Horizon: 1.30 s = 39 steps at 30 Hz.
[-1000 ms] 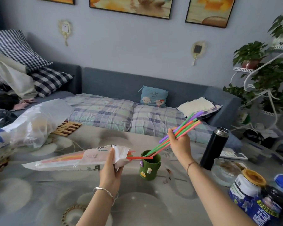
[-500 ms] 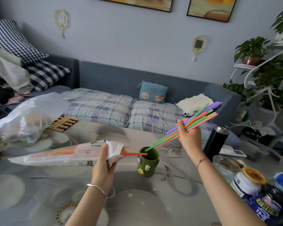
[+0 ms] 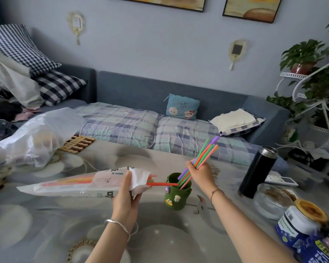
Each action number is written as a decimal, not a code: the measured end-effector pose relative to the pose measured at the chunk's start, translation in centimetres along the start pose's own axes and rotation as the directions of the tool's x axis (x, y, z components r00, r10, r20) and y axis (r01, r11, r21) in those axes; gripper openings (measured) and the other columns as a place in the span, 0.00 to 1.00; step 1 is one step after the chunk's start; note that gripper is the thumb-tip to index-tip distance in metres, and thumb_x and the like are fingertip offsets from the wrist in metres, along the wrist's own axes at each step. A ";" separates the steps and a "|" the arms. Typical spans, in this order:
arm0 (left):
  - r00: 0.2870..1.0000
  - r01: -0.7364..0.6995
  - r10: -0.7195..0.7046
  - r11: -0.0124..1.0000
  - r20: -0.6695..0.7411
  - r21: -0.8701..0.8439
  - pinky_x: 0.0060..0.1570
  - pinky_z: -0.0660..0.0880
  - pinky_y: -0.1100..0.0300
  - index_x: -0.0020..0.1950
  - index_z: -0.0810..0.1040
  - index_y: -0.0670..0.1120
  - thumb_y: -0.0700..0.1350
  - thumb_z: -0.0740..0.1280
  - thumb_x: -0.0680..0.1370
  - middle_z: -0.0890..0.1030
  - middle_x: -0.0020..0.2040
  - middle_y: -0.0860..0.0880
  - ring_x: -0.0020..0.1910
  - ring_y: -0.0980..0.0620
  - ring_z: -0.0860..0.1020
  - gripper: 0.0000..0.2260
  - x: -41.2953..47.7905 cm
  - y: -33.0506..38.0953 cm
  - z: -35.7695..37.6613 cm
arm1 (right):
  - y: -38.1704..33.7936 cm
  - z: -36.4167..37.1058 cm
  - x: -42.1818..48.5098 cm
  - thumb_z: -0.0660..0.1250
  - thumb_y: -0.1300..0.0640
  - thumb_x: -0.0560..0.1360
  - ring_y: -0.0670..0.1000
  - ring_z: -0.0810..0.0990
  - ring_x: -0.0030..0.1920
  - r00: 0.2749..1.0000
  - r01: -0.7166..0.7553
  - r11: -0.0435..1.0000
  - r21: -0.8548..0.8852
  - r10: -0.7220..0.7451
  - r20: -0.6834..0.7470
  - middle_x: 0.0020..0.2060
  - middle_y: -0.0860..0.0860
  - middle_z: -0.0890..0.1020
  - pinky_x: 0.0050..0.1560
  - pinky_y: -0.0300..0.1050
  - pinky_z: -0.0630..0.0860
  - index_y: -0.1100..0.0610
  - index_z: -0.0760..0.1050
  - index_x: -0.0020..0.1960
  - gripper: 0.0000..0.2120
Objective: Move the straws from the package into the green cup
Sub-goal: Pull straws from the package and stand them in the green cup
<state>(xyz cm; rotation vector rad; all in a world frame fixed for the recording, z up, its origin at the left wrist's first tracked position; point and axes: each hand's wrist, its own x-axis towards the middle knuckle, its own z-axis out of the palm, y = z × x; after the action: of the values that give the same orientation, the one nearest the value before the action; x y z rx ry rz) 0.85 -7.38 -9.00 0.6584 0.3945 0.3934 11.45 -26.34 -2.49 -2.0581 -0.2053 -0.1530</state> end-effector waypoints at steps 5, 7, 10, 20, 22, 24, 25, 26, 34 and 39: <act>1.000 -0.001 0.001 1.000 0.014 -0.006 0.60 0.77 0.51 0.67 0.75 0.39 0.56 0.74 0.67 0.81 0.61 0.39 0.61 0.42 0.80 0.33 0.7 -0.3 -1.1 | 2.4 0.7 1.5 0.65 0.56 0.75 0.51 0.79 0.39 0.990 -0.132 0.990 0.055 0.129 0.049 0.39 0.56 0.82 0.38 0.40 0.74 0.60 0.80 0.42 0.09; 1.000 -0.005 0.005 1.000 0.013 -0.022 0.56 0.79 0.53 0.67 0.74 0.39 0.55 0.73 0.70 0.81 0.61 0.39 0.60 0.42 0.80 0.31 0.8 -0.4 -1.3 | 3.1 0.8 1.7 0.66 0.59 0.74 0.53 0.80 0.44 0.980 -0.192 0.976 0.101 0.185 0.074 0.41 0.55 0.81 0.41 0.41 0.74 0.59 0.81 0.43 0.06; 1.000 0.000 0.000 0.999 0.005 -0.034 0.55 0.79 0.52 0.68 0.74 0.39 0.54 0.73 0.70 0.81 0.61 0.39 0.60 0.43 0.80 0.31 0.7 -0.5 -1.6 | 3.6 1.0 1.5 0.63 0.58 0.77 0.51 0.76 0.54 0.964 -0.227 0.959 0.166 0.198 0.178 0.51 0.51 0.78 0.54 0.42 0.70 0.57 0.78 0.59 0.12; 1.000 -0.003 0.003 0.999 0.011 -0.035 0.61 0.76 0.50 0.68 0.73 0.39 0.53 0.72 0.72 0.80 0.63 0.38 0.61 0.42 0.79 0.29 0.3 0.1 -1.6 | 1.3 1.5 2.8 0.58 0.60 0.79 0.55 0.70 0.68 0.882 -0.412 0.874 0.258 0.312 0.354 0.65 0.58 0.74 0.66 0.46 0.65 0.63 0.75 0.61 0.14; 1.000 -0.003 0.003 0.999 -0.001 -0.047 0.57 0.78 0.51 0.69 0.72 0.40 0.54 0.74 0.69 0.80 0.63 0.39 0.61 0.42 0.79 0.33 0.1 0.0 -1.5 | 1.8 1.6 2.2 0.58 0.59 0.79 0.56 0.68 0.68 0.863 -0.439 0.874 0.210 0.345 0.370 0.65 0.56 0.73 0.65 0.47 0.65 0.60 0.74 0.64 0.15; 1.000 0.005 -0.004 0.999 0.008 -0.046 0.58 0.77 0.49 0.70 0.71 0.41 0.56 0.76 0.65 0.79 0.63 0.39 0.61 0.41 0.79 0.38 -0.2 0.1 -1.3 | 2.6 1.6 1.7 0.58 0.58 0.79 0.56 0.68 0.67 0.849 -0.461 0.863 0.208 0.360 0.388 0.63 0.55 0.74 0.66 0.48 0.66 0.58 0.74 0.65 0.16; 1.000 0.005 -0.005 0.999 0.007 -0.045 0.58 0.77 0.48 0.70 0.71 0.41 0.56 0.77 0.64 0.79 0.63 0.39 0.61 0.41 0.79 0.39 -0.5 0.1 -1.2 | 2.9 1.6 1.4 0.60 0.59 0.79 0.56 0.69 0.64 0.843 -0.467 0.860 0.206 0.364 0.395 0.61 0.55 0.75 0.64 0.49 0.68 0.58 0.74 0.65 0.16; 1.000 0.002 -0.002 0.999 0.000 -0.044 0.58 0.77 0.48 0.70 0.71 0.41 0.56 0.77 0.64 0.80 0.63 0.39 0.61 0.41 0.79 0.39 -0.7 0.2 -1.1 | 3.1 1.6 1.2 0.62 0.59 0.77 0.55 0.71 0.61 0.843 -0.472 0.855 0.214 0.367 0.392 0.57 0.56 0.76 0.60 0.47 0.70 0.58 0.75 0.63 0.15; 1.000 0.006 -0.007 0.998 -0.024 -0.058 0.52 0.80 0.55 0.67 0.74 0.40 0.49 0.69 0.75 0.81 0.60 0.40 0.60 0.43 0.80 0.23 -3.6 1.7 0.5 | 2.7 -0.2 -0.7 0.71 0.60 0.71 0.53 0.74 0.58 0.884 -0.443 0.847 0.294 0.357 0.303 0.53 0.55 0.80 0.56 0.44 0.66 0.59 0.74 0.57 0.16; 1.000 -0.003 0.003 0.999 -0.019 -0.038 0.57 0.77 0.53 0.65 0.75 0.38 0.47 0.68 0.77 0.81 0.61 0.39 0.61 0.41 0.79 0.20 -6.4 3.4 2.3 | 2.3 -1.5 -3.4 0.74 0.53 0.68 0.52 0.74 0.56 0.909 -0.417 0.833 0.364 0.392 0.144 0.56 0.54 0.77 0.59 0.48 0.71 0.61 0.71 0.60 0.25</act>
<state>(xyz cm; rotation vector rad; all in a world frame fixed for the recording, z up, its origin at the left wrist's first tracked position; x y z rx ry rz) -4.28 -9.09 -3.63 0.6192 0.4029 0.4091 8.61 -28.99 -4.46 -1.6642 0.1589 0.2047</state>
